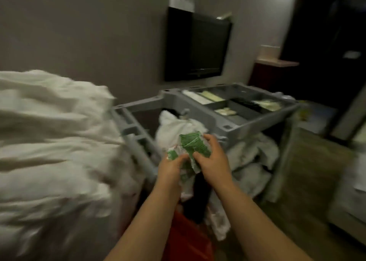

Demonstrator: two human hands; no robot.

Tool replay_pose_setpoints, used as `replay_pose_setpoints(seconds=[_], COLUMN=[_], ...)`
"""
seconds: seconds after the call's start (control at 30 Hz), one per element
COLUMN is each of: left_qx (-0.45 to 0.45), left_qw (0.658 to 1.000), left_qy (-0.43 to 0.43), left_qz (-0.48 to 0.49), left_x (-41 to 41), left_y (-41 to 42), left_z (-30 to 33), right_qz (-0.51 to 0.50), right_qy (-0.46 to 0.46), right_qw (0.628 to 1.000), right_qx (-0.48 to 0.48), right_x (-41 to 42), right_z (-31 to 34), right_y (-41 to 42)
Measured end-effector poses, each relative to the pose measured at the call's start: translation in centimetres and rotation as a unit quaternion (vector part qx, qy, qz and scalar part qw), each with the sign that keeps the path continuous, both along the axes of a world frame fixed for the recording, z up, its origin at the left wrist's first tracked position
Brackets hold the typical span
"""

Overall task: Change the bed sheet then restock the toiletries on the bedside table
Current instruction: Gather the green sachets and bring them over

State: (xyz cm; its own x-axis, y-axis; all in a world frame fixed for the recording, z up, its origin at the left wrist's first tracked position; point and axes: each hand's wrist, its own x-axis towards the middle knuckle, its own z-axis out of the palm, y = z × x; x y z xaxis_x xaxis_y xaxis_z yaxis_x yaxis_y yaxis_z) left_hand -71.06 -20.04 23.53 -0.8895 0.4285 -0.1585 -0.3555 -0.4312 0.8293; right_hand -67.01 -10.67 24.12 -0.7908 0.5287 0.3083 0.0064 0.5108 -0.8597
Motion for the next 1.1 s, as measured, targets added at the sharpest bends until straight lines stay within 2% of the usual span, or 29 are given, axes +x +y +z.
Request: replay_pose_setpoints(seconds=[0.1,0.23,0.47,0.6,0.73,0.8,0.87,1.0,1.1], left_qx=[-0.009,-0.036,-0.102,-0.130,-0.153,-0.180,-0.196,-0.177,-0.201], left_qw=[0.997,0.993,0.989,0.986,0.982,0.980,0.979,0.983,0.972], left_qy=[-0.015,0.006,-0.005,0.028,0.034,0.006,0.017,0.017,-0.007], left_qz=[-0.075,-0.113,-0.110,-0.098,-0.101,-0.082,-0.052,0.035,0.120], left_x=[2.0,0.9,-7.9,-14.9,-21.9,-26.0,-29.9,-37.0,-41.1], left_y=[11.9,23.2,38.5,46.5,53.4,56.3,59.1,64.7,68.3], left_z=[0.6,1.0,0.5,2.3,3.3,3.5,3.7,2.9,2.0], right_qz=[-0.073,-0.121,-0.152,-0.160,-0.131,-0.111,-0.084,-0.032,-0.036], right_qy=[-0.015,0.000,0.024,0.045,0.049,0.027,-0.007,-0.041,-0.074], right_qw=[0.997,0.993,0.988,0.982,0.962,0.953,0.952,0.939,0.956], right_qx=[0.000,0.007,-0.035,-0.094,-0.234,-0.280,-0.294,-0.339,-0.283], right_x=[3.0,2.7,-6.1,-12.6,-19.3,-23.1,-27.1,-34.9,-40.1], right_z=[1.0,0.9,-1.0,1.1,2.9,3.0,3.4,3.4,2.5], right_y=[11.3,22.1,37.0,44.5,51.8,55.2,59.0,67.6,73.5])
